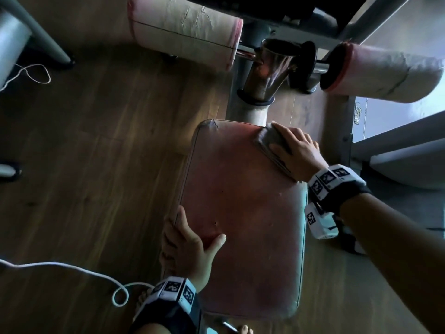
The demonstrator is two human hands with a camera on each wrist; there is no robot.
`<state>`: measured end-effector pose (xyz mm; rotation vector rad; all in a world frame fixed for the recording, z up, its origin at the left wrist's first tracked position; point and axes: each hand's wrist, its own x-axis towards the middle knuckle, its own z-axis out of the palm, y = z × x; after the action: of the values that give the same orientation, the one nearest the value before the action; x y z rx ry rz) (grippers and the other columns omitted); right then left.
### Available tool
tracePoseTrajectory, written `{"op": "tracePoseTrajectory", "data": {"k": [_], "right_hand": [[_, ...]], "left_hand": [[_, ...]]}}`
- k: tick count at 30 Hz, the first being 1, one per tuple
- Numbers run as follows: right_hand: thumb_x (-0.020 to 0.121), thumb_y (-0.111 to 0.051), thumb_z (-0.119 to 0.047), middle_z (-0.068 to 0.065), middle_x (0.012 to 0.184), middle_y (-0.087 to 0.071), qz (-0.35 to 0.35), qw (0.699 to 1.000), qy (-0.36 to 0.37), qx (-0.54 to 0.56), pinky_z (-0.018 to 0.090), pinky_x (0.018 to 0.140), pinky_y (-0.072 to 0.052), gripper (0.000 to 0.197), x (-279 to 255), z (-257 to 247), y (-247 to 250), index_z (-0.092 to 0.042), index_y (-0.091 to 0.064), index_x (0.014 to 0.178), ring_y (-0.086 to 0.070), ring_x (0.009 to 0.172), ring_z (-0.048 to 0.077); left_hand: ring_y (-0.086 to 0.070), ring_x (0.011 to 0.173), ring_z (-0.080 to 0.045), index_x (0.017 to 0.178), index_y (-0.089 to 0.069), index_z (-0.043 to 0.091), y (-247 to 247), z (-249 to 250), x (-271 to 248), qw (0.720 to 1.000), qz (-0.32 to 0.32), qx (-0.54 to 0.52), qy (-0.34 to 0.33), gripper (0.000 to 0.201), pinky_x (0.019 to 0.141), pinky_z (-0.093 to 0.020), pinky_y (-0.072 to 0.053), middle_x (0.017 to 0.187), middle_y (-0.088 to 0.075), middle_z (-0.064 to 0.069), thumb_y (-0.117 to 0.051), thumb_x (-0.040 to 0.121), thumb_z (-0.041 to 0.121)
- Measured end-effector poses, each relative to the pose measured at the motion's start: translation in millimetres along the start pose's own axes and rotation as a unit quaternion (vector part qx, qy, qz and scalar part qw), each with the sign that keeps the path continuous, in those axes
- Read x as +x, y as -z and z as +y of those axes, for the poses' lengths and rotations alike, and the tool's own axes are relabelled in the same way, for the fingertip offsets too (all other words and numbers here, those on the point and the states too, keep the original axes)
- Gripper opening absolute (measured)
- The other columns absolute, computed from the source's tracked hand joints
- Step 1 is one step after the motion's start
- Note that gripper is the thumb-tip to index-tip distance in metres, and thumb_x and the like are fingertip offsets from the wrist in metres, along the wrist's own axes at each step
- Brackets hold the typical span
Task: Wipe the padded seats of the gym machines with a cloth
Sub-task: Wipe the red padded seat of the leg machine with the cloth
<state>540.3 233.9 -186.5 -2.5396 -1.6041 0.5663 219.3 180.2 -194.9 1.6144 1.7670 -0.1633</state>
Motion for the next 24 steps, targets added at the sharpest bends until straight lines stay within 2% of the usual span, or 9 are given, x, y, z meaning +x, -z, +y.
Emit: {"op": "tracePoseTrajectory", "data": {"k": [5,8,10,12,15,17,19,22,24], "right_hand": [[0.091,-0.042,-0.059,0.006,0.136,-0.047,-0.053,0.992,-0.084,0.077,0.048,0.105,-0.037,0.053,10,16,2,-0.041,-0.035,0.140,-0.046,0.124,0.034],[0.090,-0.033,-0.062,0.005,0.137,-0.048,-0.037,0.999,-0.022,0.008,0.047,0.101,-0.037,0.054,20,-10,0,-0.042,-0.033,0.141,-0.046,0.123,0.034],[0.095,-0.037,-0.055,0.004,0.140,-0.046,-0.021,0.999,0.038,-0.020,0.045,0.102,-0.032,0.053,22,-27,0,-0.038,-0.031,0.144,-0.044,0.124,0.032],[0.097,-0.040,-0.051,0.003,0.141,-0.044,-0.013,0.998,0.064,-0.013,0.044,0.104,-0.029,0.054,19,-30,3,-0.036,-0.029,0.147,-0.042,0.125,0.031],[0.096,-0.041,-0.051,0.000,0.139,-0.045,-0.027,0.999,0.044,0.002,0.045,0.102,-0.033,0.053,14,-4,4,-0.038,-0.029,0.147,-0.043,0.124,0.029],[0.094,-0.041,-0.052,0.002,0.137,-0.046,-0.042,0.999,0.012,0.021,0.049,0.101,-0.038,0.054,15,9,5,-0.039,-0.030,0.145,-0.044,0.124,0.031],[0.095,-0.041,-0.050,0.004,0.137,-0.046,-0.047,0.999,0.002,0.024,0.049,0.101,-0.040,0.052,18,3,6,-0.037,-0.032,0.145,-0.044,0.124,0.032],[0.098,-0.039,-0.046,0.004,0.140,-0.044,-0.038,0.999,0.031,-0.016,0.043,0.098,-0.035,0.051,15,-13,7,-0.033,-0.029,0.147,-0.043,0.124,0.030],[0.098,-0.040,-0.045,0.004,0.140,-0.044,-0.023,0.998,0.057,-0.011,0.044,0.099,-0.036,0.053,6,-8,8,-0.032,-0.029,0.148,-0.043,0.123,0.031]], "left_hand": [[-0.014,0.145,-0.033,0.145,0.018,0.037,0,-1,0,1.000,0.008,0.006,-0.008,0.119,0.113,-0.052,-0.022,0.159,0.001,-0.011,-0.055,0.062,0.080],[-0.019,0.143,-0.035,0.146,0.012,0.035,0,-2,0,1.000,0.012,0.006,-0.007,0.118,0.111,-0.053,-0.023,0.159,-0.004,-0.013,-0.054,0.060,0.081],[-0.023,0.140,-0.038,0.146,0.009,0.034,-2,-1,0,1.000,0.021,0.018,-0.015,0.117,0.109,-0.055,-0.026,0.157,-0.009,-0.016,-0.050,0.057,0.082],[-0.022,0.141,-0.038,0.145,0.010,0.036,-1,0,-1,1.000,0.018,0.014,-0.012,0.117,0.109,-0.056,-0.025,0.158,-0.008,-0.016,-0.050,0.056,0.081],[-0.014,0.145,-0.034,0.145,0.013,0.036,-1,-2,0,1.000,0.009,-0.013,-0.017,0.118,0.113,-0.055,-0.020,0.159,-0.002,-0.012,-0.052,0.057,0.081],[-0.015,0.145,-0.033,0.145,0.012,0.037,-1,-2,1,0.999,0.022,-0.021,-0.034,0.117,0.114,-0.054,-0.020,0.160,-0.004,-0.012,-0.044,0.054,0.085],[-0.016,0.144,-0.034,0.147,0.012,0.034,-1,-1,1,0.999,0.018,-0.002,-0.029,0.119,0.113,-0.054,-0.022,0.159,-0.003,-0.013,-0.046,0.057,0.085],[-0.017,0.143,-0.034,0.149,0.011,0.032,0,-1,0,1.000,0.016,0.008,-0.024,0.119,0.111,-0.053,-0.023,0.159,-0.002,-0.013,-0.060,0.064,0.077],[-0.020,0.143,-0.034,0.149,0.010,0.031,-1,-2,0,0.999,0.021,0.018,-0.028,0.119,0.110,-0.052,-0.026,0.159,-0.005,-0.014,-0.057,0.062,0.079]]}}
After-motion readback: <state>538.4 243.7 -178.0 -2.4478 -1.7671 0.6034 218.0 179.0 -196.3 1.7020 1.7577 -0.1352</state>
